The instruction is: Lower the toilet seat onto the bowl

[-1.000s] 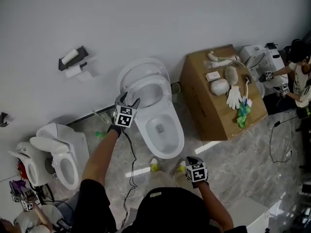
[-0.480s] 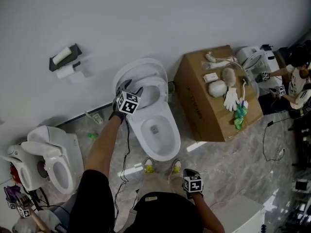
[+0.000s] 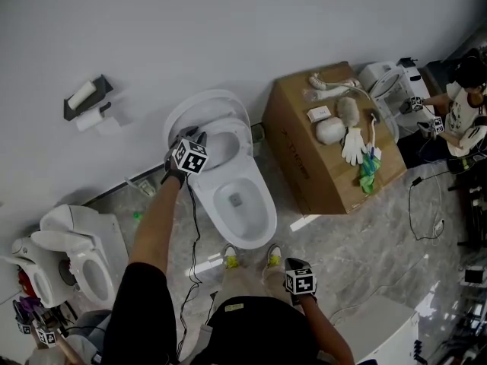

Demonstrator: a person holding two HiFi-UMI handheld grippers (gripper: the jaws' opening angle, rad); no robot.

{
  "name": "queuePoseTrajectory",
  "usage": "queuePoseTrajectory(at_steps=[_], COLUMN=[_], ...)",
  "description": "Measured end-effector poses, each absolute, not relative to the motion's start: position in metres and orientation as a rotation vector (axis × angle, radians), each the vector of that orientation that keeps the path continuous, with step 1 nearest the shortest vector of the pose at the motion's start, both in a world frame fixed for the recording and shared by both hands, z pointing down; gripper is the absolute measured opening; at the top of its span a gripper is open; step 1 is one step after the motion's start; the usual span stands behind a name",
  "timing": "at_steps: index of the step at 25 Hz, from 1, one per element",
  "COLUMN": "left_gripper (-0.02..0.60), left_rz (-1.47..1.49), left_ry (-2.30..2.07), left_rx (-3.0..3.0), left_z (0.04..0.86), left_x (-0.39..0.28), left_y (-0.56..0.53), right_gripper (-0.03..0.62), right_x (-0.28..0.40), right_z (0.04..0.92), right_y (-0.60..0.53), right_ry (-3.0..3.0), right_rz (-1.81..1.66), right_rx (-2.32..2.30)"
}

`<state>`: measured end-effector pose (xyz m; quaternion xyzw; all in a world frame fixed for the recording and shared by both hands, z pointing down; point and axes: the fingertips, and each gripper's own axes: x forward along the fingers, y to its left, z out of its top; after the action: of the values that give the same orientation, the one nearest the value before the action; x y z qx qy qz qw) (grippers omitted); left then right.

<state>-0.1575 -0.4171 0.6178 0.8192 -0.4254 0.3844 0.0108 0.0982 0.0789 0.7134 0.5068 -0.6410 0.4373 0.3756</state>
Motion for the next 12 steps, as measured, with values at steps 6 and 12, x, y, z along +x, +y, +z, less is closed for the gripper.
queuePoseTrajectory(at_steps=[6, 12], left_gripper=[0.103, 0.107], left_rz=[1.194, 1.187], left_ry=[-1.129, -1.128], left_rx=[2.524, 2.467], left_z=[0.617, 0.616], left_x=[-0.156, -0.153], left_y=[-0.407, -0.401], right_gripper=[-0.008, -0.008], right_x=[0.104, 0.122], right_z=[0.735, 0.748], right_y=[0.078, 0.087], right_ry=[-1.63, -1.593], right_rz=[1.13, 1.155], right_rx=[1.26, 1.238])
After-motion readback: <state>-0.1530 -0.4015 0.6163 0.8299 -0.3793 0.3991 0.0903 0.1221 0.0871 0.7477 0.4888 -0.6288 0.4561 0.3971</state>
